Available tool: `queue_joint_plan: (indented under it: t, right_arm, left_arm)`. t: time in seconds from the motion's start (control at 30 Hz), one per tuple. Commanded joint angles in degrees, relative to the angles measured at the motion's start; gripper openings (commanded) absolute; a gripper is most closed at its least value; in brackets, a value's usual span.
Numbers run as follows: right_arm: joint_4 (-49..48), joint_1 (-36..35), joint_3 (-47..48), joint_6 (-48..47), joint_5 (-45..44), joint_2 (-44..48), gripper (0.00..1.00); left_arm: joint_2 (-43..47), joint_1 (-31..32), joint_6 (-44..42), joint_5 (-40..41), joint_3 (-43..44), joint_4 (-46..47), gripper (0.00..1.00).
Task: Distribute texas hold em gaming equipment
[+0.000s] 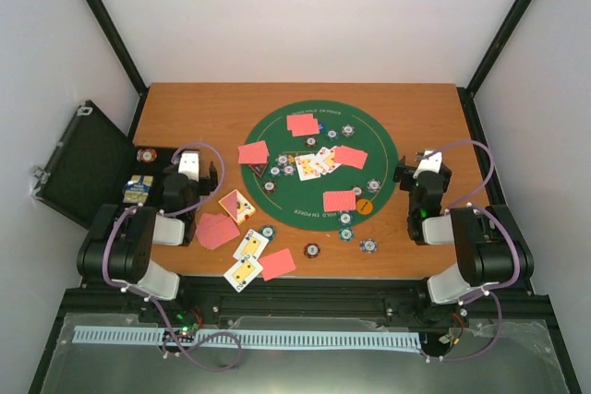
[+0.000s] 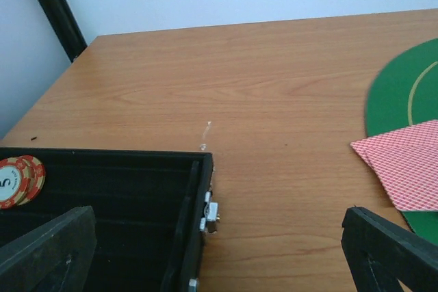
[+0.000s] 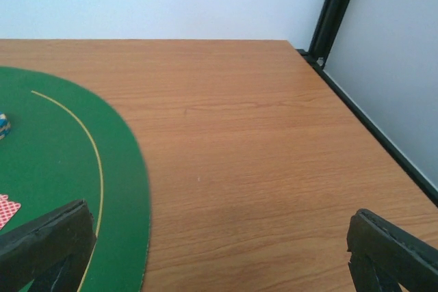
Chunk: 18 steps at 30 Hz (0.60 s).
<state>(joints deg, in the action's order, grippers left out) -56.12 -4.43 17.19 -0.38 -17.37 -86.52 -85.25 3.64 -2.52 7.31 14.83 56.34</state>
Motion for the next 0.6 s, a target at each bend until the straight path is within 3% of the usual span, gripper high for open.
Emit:
queue_joint_plan:
  t: [0.0, 0.07, 0.57]
  right_arm:
    - [-3.8, 1.5, 0.0, -1.1, 3.5, -1.0, 1.00]
    - [-2.8, 2.6, 0.6, -0.2, 5.2, -1.0, 1.00]
    - [-3.4, 2.7, 0.2, -0.4, 5.6, -0.7, 1.00]
  left_arm:
    - [-2.5, -2.2, 4.4, 3.4, 6.0, -0.6, 1.00]
    - [-2.4, -4.5, 5.5, -1.6, 7.2, -4.0, 1.00]
    - [-2.0, -4.6, 5.6, -2.0, 7.3, -4.9, 1.00]
